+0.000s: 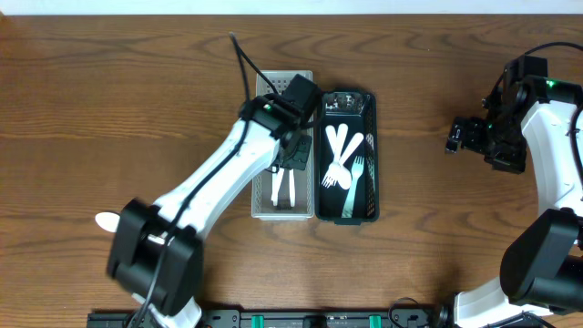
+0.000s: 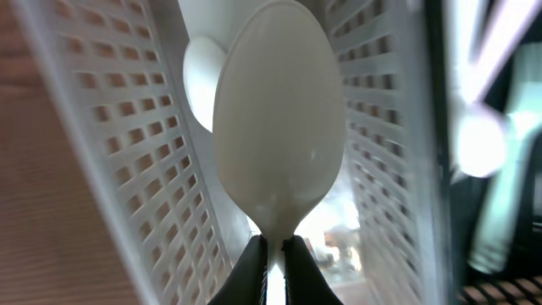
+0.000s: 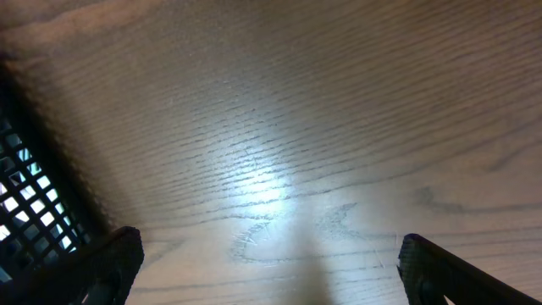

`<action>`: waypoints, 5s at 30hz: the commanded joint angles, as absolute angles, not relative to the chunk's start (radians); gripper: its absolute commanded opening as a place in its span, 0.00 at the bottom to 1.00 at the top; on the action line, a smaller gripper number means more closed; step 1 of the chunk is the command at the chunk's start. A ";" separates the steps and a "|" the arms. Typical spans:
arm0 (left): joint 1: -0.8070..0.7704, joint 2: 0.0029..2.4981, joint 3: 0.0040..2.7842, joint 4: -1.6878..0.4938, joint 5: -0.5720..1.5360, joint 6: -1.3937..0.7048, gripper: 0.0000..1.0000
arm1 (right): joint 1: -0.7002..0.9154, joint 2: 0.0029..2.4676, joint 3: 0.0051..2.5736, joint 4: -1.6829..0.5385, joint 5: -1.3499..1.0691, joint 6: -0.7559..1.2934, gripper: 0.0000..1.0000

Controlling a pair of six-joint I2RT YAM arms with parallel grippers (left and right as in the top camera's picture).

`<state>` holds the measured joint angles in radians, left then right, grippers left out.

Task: Pack container
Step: 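Carry the spoon with the left gripper into the white basket and release, then move the left gripper to the last white spoon and grasp it, then carry the spoon with the left gripper into the white basket and release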

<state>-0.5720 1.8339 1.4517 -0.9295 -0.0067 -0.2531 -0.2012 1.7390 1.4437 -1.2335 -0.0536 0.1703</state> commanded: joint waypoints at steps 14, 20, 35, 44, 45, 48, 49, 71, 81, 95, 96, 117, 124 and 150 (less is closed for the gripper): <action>-0.533 1.765 1.459 -0.963 -0.125 -0.220 0.67 | -0.193 1.740 1.441 -1.245 -0.061 0.160 0.99; -0.418 1.565 1.459 -1.049 -0.175 -0.245 0.82 | -0.193 1.740 1.441 -1.244 -0.061 0.159 0.99; 0.428 1.444 1.298 -1.152 -0.033 -0.693 0.98 | -0.193 1.740 1.441 -1.242 -0.061 0.159 0.99; 0.625 1.467 0.946 -0.900 0.068 -0.705 0.98 | -0.193 1.740 1.441 -1.238 -0.061 0.159 0.99; 0.625 1.467 0.918 -0.873 0.068 -0.704 0.98 | -0.193 1.740 1.441 -1.239 -0.061 0.160 0.99; 0.624 1.467 0.841 -0.799 0.068 -0.701 0.98 | -0.193 1.740 1.441 -1.242 -0.061 0.159 0.99; 0.624 1.467 0.817 -0.771 0.068 -0.701 0.98 | -0.193 1.740 1.441 -1.243 -0.061 0.159 0.99; 0.624 1.604 0.691 -0.537 0.068 -0.610 0.93 | -0.193 1.740 1.441 -1.246 -0.061 0.159 0.99; 0.624 1.604 0.691 -0.544 0.068 -0.610 0.31 | -0.193 1.740 1.441 -1.246 -0.061 0.159 0.99; 0.618 1.589 0.704 -0.569 0.106 -0.602 0.06 | -0.193 1.740 1.441 -1.245 -0.061 0.159 0.99; 0.612 1.578 0.715 -0.589 0.122 -0.598 0.06 | -0.193 1.740 1.441 -1.245 -0.061 0.159 0.99; -0.235 1.311 1.341 -0.988 0.120 -0.228 0.06 | -0.193 1.740 1.441 -1.242 -0.061 0.160 0.99; -0.463 1.441 1.340 -0.862 0.117 -0.038 0.06 | -0.193 1.740 1.441 -1.242 -0.062 0.160 0.99; -0.475 1.625 1.420 -0.827 0.011 -0.038 0.96 | -0.181 1.737 1.444 -1.223 -0.080 0.147 0.99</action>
<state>-0.4915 1.7374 1.3663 -0.8227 0.0952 -0.0406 -0.1989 1.7390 1.4422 -1.2312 -0.0723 0.1692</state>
